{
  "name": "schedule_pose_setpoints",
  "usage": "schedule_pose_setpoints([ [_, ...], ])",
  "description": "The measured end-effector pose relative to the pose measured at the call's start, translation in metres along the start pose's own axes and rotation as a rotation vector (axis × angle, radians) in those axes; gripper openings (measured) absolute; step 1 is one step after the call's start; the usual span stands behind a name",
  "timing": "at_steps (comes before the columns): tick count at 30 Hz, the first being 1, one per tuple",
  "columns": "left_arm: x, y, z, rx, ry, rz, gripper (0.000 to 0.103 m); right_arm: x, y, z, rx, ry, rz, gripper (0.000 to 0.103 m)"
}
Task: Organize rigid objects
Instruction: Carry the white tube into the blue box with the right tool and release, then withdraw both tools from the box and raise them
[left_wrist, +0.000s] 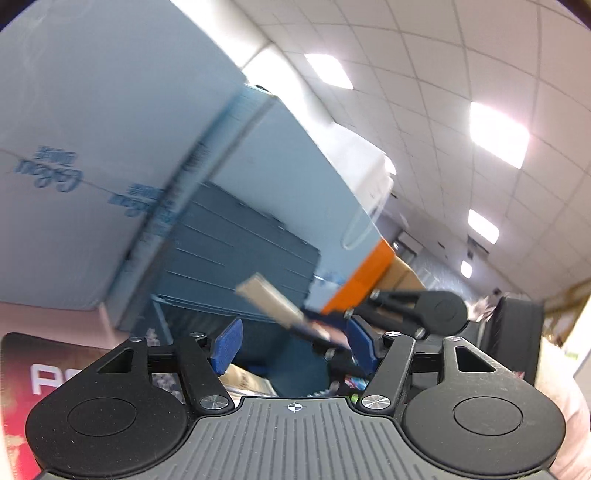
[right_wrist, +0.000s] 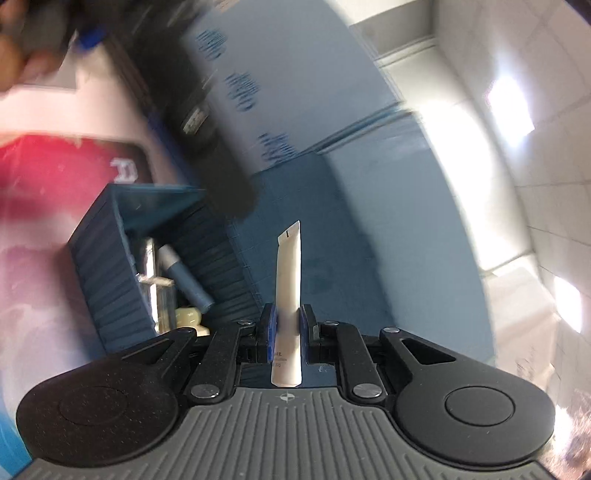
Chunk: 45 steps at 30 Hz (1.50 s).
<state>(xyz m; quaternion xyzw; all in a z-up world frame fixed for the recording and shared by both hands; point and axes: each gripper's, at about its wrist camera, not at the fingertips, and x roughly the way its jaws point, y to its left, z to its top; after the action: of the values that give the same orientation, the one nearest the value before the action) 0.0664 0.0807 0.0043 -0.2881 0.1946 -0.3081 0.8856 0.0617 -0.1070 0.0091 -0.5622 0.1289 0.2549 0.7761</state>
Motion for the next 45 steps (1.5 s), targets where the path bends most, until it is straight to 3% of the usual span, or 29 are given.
schedule_pose_setpoints([
  [9,-0.003,0.011,0.005,-0.030,0.004,0.008,0.070,0.033,0.000,0.026,-0.140,0.096,0.205,0.012],
  [23,0.000,0.011,0.003,-0.032,0.014,0.019,0.076,0.056,-0.025,0.039,-0.101,0.164,0.253,0.013],
  [25,0.001,0.011,0.003,-0.031,0.018,0.021,0.077,0.058,-0.027,0.037,-0.092,0.168,0.251,0.015],
  [27,0.001,0.011,0.003,-0.031,0.016,0.020,0.077,0.056,-0.031,0.037,-0.080,0.169,0.238,0.025],
  [29,0.000,0.010,0.003,-0.032,0.004,0.018,0.077,0.045,-0.033,0.032,-0.053,0.154,0.224,0.036],
  [34,-0.003,0.005,0.004,-0.025,-0.025,0.006,0.082,0.011,-0.051,0.024,0.072,0.048,0.140,0.051],
  [38,-0.002,-0.003,0.003,0.006,-0.027,0.005,0.083,-0.024,-0.048,0.012,0.157,-0.041,0.042,0.079],
  [40,-0.002,-0.008,0.002,0.026,-0.037,0.010,0.085,-0.043,-0.044,0.003,0.219,-0.093,-0.047,0.086],
  [42,-0.004,-0.014,0.001,0.054,-0.054,0.015,0.088,-0.064,-0.034,-0.005,0.268,-0.153,-0.174,0.102],
  [45,-0.005,-0.026,-0.001,0.110,-0.081,0.022,0.091,-0.084,-0.010,-0.024,0.342,-0.234,-0.321,0.103],
])
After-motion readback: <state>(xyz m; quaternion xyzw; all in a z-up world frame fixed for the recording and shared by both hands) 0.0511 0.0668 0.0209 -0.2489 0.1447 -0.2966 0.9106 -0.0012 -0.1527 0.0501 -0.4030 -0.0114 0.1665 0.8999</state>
